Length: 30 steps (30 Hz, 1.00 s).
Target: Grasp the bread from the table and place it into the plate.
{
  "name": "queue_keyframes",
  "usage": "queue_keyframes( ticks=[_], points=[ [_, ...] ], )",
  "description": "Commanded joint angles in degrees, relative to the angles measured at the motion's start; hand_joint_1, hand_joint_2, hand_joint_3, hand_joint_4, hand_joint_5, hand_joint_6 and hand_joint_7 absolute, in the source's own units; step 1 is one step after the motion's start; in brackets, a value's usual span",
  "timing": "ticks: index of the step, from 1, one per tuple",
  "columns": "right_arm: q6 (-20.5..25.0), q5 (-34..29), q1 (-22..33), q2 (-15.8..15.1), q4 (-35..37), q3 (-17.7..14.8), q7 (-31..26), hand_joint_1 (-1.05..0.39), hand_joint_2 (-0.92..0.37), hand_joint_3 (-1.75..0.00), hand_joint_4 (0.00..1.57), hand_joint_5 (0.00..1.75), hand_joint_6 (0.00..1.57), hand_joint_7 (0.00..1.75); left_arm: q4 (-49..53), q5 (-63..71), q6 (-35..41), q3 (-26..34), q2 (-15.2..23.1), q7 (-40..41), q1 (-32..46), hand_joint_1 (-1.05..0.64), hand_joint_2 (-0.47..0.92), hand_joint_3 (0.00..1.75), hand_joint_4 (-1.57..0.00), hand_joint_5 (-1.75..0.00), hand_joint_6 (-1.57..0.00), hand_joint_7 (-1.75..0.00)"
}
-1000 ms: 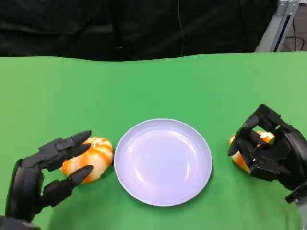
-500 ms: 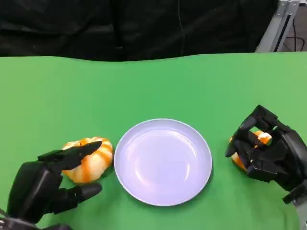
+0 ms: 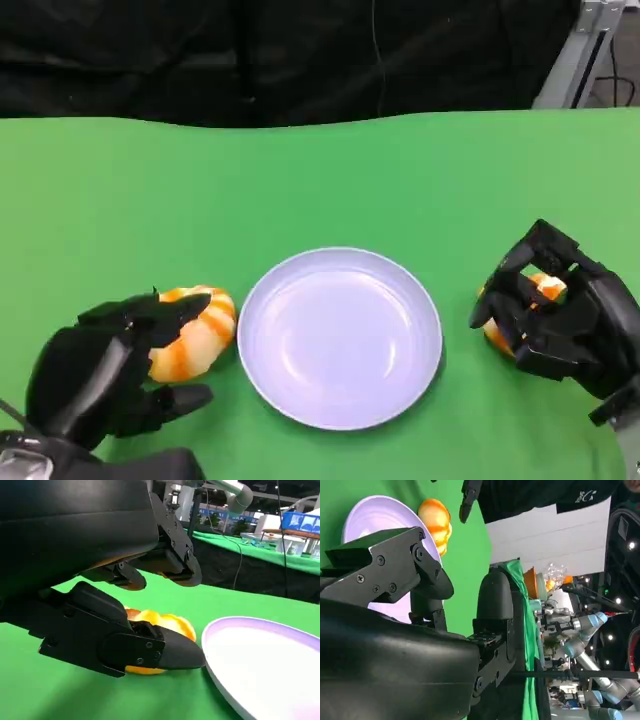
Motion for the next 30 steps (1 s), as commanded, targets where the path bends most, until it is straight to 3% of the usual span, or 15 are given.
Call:
queue_keyframes(
  ticks=[1,15,30],
  points=[
    [-0.26,0.29,0.49,-0.80,-0.83,-0.42,-0.11,0.10,-0.64,-1.13,0.46,1.75,0.36,1.62,-0.75,-0.55,1.38,-1.33,2.06,0.96,-0.31,-0.85,0.92,0.33,-0.48,0.00,-0.53,0.00],
    [-1.52,0.17,0.50,-0.90,-0.18,-0.50,0.42,0.10,-0.64,-1.12,0.47,1.75,0.38,1.61,1.88,-2.66,6.70,-5.18,2.62,-1.16,-4.39,-0.89,0.92,0.38,-0.43,0.00,-0.52,0.00],
    [0.51,0.81,1.47,-0.93,-2.63,-0.27,0.07,0.14,-0.66,-1.14,0.46,1.75,0.38,1.60,12.82,-5.37,8.59,-8.15,3.02,-2.53,-10.14,-0.88,0.92,0.40,-0.43,0.00,-0.49,0.00]
  ],
)
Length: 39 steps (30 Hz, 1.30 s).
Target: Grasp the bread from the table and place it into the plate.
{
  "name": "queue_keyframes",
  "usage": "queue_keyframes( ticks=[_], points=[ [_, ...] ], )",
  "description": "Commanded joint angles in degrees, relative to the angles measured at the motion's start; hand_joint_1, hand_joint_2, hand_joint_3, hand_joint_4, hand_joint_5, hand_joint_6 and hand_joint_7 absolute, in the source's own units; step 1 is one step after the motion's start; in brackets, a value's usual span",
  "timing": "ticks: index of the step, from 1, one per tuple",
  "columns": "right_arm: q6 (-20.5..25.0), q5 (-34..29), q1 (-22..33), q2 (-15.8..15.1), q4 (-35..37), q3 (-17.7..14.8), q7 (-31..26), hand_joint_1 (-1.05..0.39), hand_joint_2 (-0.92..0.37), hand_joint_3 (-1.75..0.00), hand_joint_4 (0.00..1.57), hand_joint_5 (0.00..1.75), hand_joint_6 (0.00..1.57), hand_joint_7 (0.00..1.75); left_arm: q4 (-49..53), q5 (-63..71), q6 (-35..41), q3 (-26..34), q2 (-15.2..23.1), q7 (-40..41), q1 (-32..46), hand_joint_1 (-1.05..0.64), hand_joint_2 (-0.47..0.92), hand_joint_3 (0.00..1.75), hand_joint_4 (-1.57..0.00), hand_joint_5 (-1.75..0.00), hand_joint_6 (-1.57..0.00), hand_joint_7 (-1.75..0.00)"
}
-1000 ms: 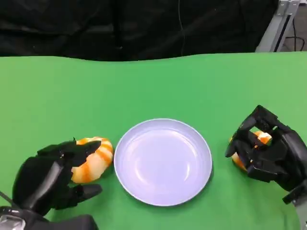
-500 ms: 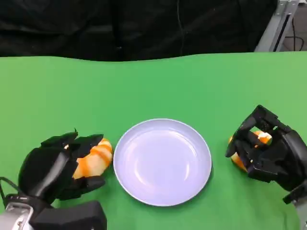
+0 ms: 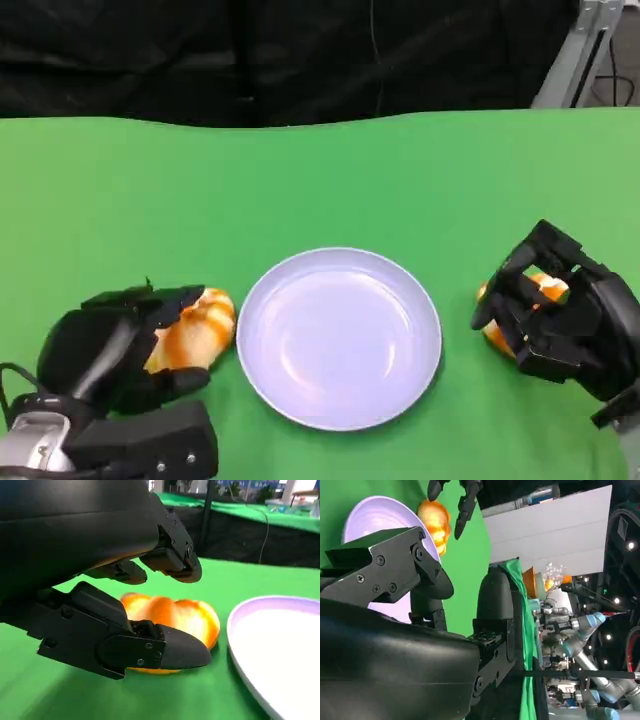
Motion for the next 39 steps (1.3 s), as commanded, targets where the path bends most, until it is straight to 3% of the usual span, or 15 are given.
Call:
queue_keyframes(
  ticks=[1,18,26,33,36,39],
  points=[
    [0.22,0.73,0.30,-0.97,-0.54,-0.46,0.43,0.14,-0.66,-1.14,0.46,1.75,0.38,1.60,3.34,-1.44,0.48,-0.58,1.14,-0.22,-1.66,-0.88,0.92,0.40,-0.43,0.00,-0.49,0.00],
    [0.59,0.70,0.35,-0.97,-0.75,-0.53,0.16,0.12,-0.66,-1.12,0.46,1.75,0.38,1.60,9.03,-3.14,-0.91,-2.80,1.02,0.58,-4.32,-0.87,0.92,0.39,-0.43,0.00,-0.49,0.00],
    [0.85,0.94,0.36,-0.96,-0.93,-0.62,0.56,0.12,-0.66,-1.11,0.46,1.75,0.37,1.59,9.32,-3.72,-1.31,-3.93,1.47,-0.49,-4.77,-0.36,0.90,0.05,-0.42,0.00,-0.48,0.00],
    [0.77,0.91,0.31,-0.95,-0.81,-0.64,0.61,0.12,-0.66,-1.10,0.46,1.75,0.37,1.59,9.29,-4.21,-1.15,-4.39,1.69,-0.46,-4.84,-0.32,0.91,0.01,-0.41,0.00,-0.48,0.00],
    [0.39,0.96,0.13,-0.95,-0.47,-0.78,0.84,0.11,-0.66,-1.10,0.46,1.75,0.37,1.59,8.44,-5.07,-0.83,-4.46,2.21,-3.68,-4.65,-0.14,0.90,0.01,-0.37,0.00,-0.46,0.00],
    [0.41,0.90,0.10,-0.98,-0.43,-0.85,0.94,0.10,-0.66,-1.10,0.45,1.75,0.37,1.59,7.75,-5.25,-0.35,-4.50,2.38,-4.66,-4.44,-0.09,0.90,0.00,-0.36,0.00,-0.45,0.00]
  ],
)
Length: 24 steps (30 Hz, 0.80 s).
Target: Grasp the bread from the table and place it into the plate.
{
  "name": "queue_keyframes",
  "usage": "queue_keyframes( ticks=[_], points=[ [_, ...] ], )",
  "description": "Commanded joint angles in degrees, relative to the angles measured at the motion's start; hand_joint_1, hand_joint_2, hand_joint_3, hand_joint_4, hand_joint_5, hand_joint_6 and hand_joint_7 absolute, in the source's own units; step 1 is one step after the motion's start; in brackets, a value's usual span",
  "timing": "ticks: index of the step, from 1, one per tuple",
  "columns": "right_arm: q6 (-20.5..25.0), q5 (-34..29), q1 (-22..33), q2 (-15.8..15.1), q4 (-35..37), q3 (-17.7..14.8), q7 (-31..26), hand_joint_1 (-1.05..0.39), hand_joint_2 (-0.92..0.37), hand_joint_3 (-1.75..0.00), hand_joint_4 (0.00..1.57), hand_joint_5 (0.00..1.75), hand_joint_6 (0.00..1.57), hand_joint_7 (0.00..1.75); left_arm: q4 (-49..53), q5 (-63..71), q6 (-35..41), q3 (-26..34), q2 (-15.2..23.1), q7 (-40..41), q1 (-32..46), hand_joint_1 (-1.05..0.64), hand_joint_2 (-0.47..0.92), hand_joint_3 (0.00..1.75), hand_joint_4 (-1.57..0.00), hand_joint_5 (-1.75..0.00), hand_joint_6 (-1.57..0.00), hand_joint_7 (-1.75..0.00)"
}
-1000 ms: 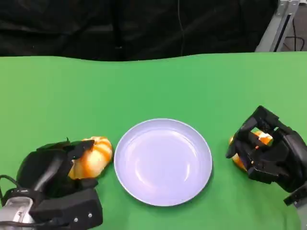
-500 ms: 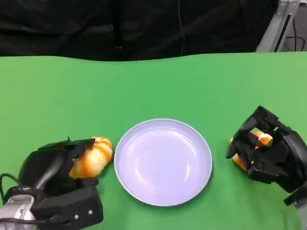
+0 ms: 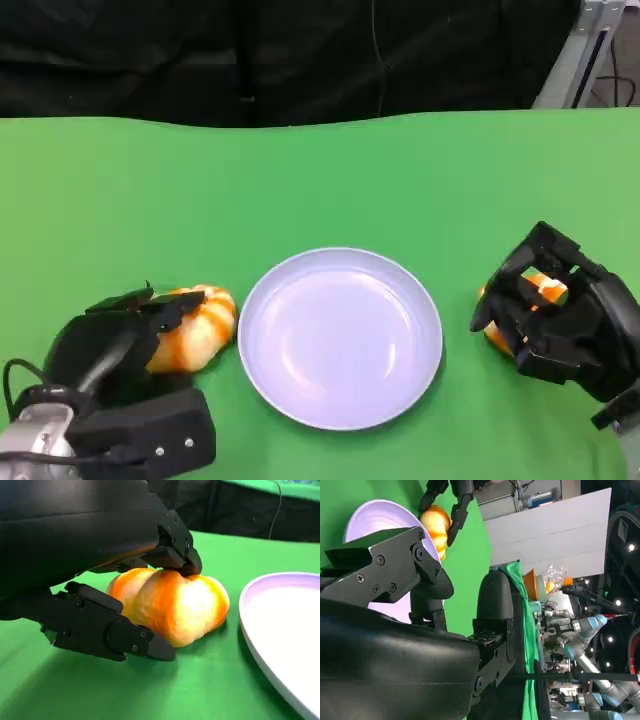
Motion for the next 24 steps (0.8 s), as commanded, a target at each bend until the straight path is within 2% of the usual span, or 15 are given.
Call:
queue_keyframes(
  ticks=[1,10,14,17,23,24],
  points=[
    [-0.42,0.76,0.10,-0.94,-0.31,-0.74,0.25,0.10,-0.66,-1.09,0.45,1.75,0.37,1.59,-0.57,-0.47,1.03,-0.37,1.50,-2.11,0.43,-0.08,0.90,0.00,-0.36,0.00,-0.45,0.00],
    [-0.42,0.74,0.09,-0.92,-0.31,-0.77,0.28,0.10,-0.66,-1.09,0.45,1.75,0.37,1.59,-0.82,-0.70,1.27,-0.53,1.60,-2.26,0.48,-0.08,0.90,0.00,-0.36,0.00,-0.45,0.00],
    [-0.44,0.52,0.16,-0.66,-0.59,-0.58,-0.11,0.11,-0.68,-1.09,0.45,1.75,0.37,1.59,-0.13,-0.49,2.60,-0.58,1.02,-1.04,0.12,-0.02,0.92,0.05,-0.56,-0.10,-0.63,-0.08],
    [-0.31,0.57,-0.03,-0.63,-0.48,-0.59,-0.14,0.12,-0.68,-1.09,0.45,1.75,0.36,1.59,0.62,-0.68,2.82,-0.68,0.62,-0.36,-0.33,0.00,0.92,0.16,-0.70,-0.21,-0.81,-0.10],
    [-0.42,0.46,-0.03,-0.66,-0.41,-0.59,-0.22,0.13,-0.68,-1.10,0.44,1.75,0.36,1.60,0.88,-0.84,2.97,-0.95,0.50,-0.02,-0.54,0.00,0.92,0.20,-0.74,-0.27,-0.86,-0.10],
    [-0.47,0.40,-0.02,-0.68,-0.38,-0.59,-0.26,0.13,-0.69,-1.10,0.43,1.75,0.36,1.59,0.95,-0.90,3.03,-0.97,0.39,0.02,-0.60,0.00,0.92,0.23,-0.70,-0.44,-0.89,-0.13]
  ],
)
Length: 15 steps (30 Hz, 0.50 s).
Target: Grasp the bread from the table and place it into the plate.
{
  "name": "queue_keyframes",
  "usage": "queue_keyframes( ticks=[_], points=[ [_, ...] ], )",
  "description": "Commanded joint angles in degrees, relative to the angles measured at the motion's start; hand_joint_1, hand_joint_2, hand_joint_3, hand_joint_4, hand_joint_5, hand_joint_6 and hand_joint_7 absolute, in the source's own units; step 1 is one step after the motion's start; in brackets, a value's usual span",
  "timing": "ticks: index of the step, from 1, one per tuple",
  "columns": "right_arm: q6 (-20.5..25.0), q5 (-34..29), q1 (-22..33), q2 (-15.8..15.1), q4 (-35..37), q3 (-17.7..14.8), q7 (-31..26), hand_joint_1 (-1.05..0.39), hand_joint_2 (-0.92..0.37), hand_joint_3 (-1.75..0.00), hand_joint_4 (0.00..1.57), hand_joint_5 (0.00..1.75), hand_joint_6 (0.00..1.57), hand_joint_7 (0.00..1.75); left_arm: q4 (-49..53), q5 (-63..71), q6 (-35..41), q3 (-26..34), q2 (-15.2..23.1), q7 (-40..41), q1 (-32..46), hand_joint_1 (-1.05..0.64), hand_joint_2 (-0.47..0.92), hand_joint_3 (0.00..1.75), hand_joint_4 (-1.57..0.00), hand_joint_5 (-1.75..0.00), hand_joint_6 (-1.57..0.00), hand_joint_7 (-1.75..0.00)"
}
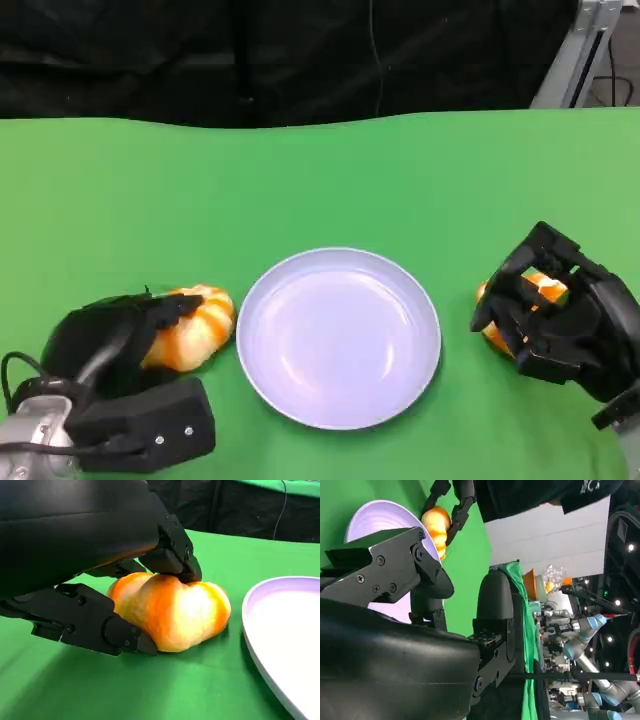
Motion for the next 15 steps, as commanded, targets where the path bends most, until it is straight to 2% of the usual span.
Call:
queue_keyframes(
  ticks=[1,2,5,6,8,10,12,15],
  points=[
    [-0.56,0.43,-0.02,-0.70,-0.32,-0.56,-0.25,0.13,-0.69,-1.10,0.43,1.75,0.36,1.59,1.23,0.00,1.01,-0.38,0.13,0.00,0.16,-0.01,0.92,0.25,-0.63,-0.61,-0.90,-0.15],
    [-0.62,0.44,-0.02,-0.70,-0.27,-0.56,-0.20,0.13,-0.69,-1.10,0.43,1.75,0.36,1.59,1.21,-0.08,1.02,-0.38,0.11,-0.04,0.16,-0.01,0.92,0.25,-0.57,-0.81,-0.91,-0.19],
    [-0.66,0.52,-0.06,-0.64,-0.19,-0.57,-0.14,0.13,-0.69,-1.09,0.43,1.75,0.36,1.59,1.26,-0.31,0.73,-0.33,0.14,0.01,0.16,-0.02,0.92,0.26,-0.52,-0.94,-0.91,-0.22],
    [-0.64,0.55,-0.09,-0.60,-0.15,-0.57,-0.14,0.13,-0.69,-1.09,0.43,1.75,0.36,1.60,1.31,-0.43,0.50,-0.29,0.16,0.08,0.15,-0.02,0.92,0.22,-0.51,-1.10,-0.94,-0.27],
    [-0.96,0.39,-0.16,-0.54,0.01,-0.55,-0.21,0.13,-0.68,-1.09,0.43,1.75,0.36,1.60,1.64,-0.94,-0.32,-0.11,0.12,0.33,0.08,-0.02,0.92,0.19,-0.48,-1.30,-0.97,-0.37],
    [-1.21,0.18,-0.13,-0.54,-0.01,-0.49,-0.36,0.13,-0.68,-1.09,0.44,1.75,0.36,1.60,1.98,-1.09,-0.49,-0.10,-0.02,0.62,-0.05,-0.03,0.92,0.17,-0.48,-1.37,-0.96,-0.47],
    [-1.31,0.24,-0.12,-0.54,0.06,-0.50,-0.25,0.13,-0.68,-1.09,0.44,1.75,0.36,1.60,1.94,-1.10,-0.38,-0.16,-0.07,0.70,-0.06,-0.04,0.92,0.15,-0.47,-1.44,-0.85,-0.72],
    [-1.38,0.29,-0.13,-0.55,0.13,-0.50,-0.19,0.13,-0.68,-1.10,0.44,1.75,0.36,1.60,1.93,-1.13,-0.35,-0.22,-0.06,0.74,-0.06,-0.05,0.92,0.14,-0.46,-1.45,-0.80,-0.82]
  ],
)
